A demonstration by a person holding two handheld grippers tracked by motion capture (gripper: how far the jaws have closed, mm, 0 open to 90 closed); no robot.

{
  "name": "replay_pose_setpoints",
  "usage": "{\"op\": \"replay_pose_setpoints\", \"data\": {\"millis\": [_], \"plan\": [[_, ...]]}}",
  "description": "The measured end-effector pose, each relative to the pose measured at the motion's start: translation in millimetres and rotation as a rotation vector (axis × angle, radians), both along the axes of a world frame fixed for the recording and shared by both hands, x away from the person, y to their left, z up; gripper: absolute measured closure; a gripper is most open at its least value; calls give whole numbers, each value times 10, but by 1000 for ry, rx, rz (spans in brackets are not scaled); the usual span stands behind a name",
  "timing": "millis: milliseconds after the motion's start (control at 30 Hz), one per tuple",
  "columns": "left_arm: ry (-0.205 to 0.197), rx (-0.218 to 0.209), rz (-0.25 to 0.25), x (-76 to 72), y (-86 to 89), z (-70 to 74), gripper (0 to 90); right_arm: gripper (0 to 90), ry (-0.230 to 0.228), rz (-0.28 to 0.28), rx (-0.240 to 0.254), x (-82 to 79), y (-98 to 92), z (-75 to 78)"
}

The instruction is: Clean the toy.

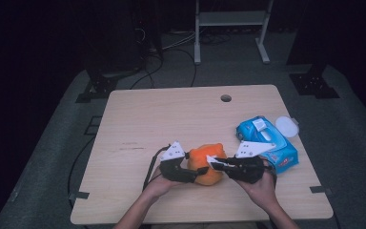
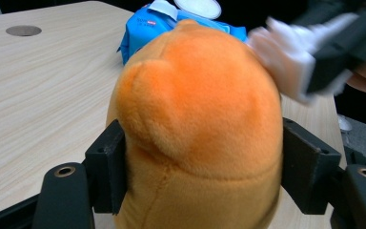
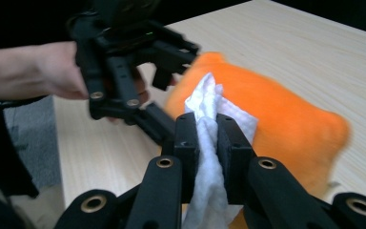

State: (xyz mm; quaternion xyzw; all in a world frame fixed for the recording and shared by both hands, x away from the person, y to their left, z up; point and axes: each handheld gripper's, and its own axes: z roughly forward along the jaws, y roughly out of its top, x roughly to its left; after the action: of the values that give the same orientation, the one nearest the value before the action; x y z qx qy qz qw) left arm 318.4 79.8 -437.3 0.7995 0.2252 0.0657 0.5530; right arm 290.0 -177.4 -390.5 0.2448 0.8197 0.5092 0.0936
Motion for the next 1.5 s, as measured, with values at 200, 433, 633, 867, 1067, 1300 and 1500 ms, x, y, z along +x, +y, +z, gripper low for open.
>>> {"op": "replay_pose_setpoints", "data": {"millis": [200, 433, 633, 867, 1067, 1300, 1500], "plan": [[-17, -18, -88, -36, -11, -20, 259, 795, 42, -96, 24, 126, -275, -54], [-36, -14, -68, -51, -34, -22, 293, 797, 34, -67, 13, 50, -210, -39], [-51, 7, -58, -75, -48, -22, 337, 798, -29, -4, -31, -88, 18, 52], [-69, 1, -79, -85, -59, -42, 327, 801, 1, -106, -34, 63, -228, -2], [-22, 1, -51, -52, -88, -68, 222, 799, 20, -66, -27, 28, -182, -23], [-67, 53, -52, -164, -193, -42, 308, 801, 11, 59, 10, -115, 52, 40], [-113, 77, -75, -221, -215, -64, 329, 802, -21, -2, 7, -58, -48, 96]]}}
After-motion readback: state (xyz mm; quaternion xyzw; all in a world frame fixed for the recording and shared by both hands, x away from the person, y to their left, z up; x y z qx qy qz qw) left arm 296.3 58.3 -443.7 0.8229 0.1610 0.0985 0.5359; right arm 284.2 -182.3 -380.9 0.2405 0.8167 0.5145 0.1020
